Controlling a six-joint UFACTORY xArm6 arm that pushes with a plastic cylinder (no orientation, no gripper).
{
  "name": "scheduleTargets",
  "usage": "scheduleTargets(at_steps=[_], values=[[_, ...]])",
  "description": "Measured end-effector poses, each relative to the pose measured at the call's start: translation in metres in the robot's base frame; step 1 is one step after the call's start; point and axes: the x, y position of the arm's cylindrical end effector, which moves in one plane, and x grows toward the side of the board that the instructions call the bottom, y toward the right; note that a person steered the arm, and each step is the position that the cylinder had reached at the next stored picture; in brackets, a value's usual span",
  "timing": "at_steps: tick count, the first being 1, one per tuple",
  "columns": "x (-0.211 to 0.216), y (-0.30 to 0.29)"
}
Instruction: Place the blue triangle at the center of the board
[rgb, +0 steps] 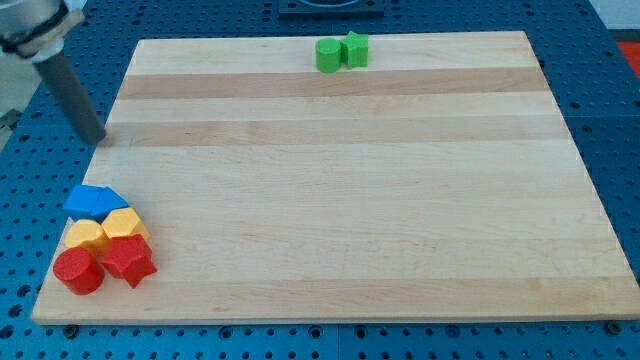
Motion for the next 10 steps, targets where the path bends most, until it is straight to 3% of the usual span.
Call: scheduleTargets(at_steps=[4, 10], values=[[0.094, 0.002], [0.107, 0.004]])
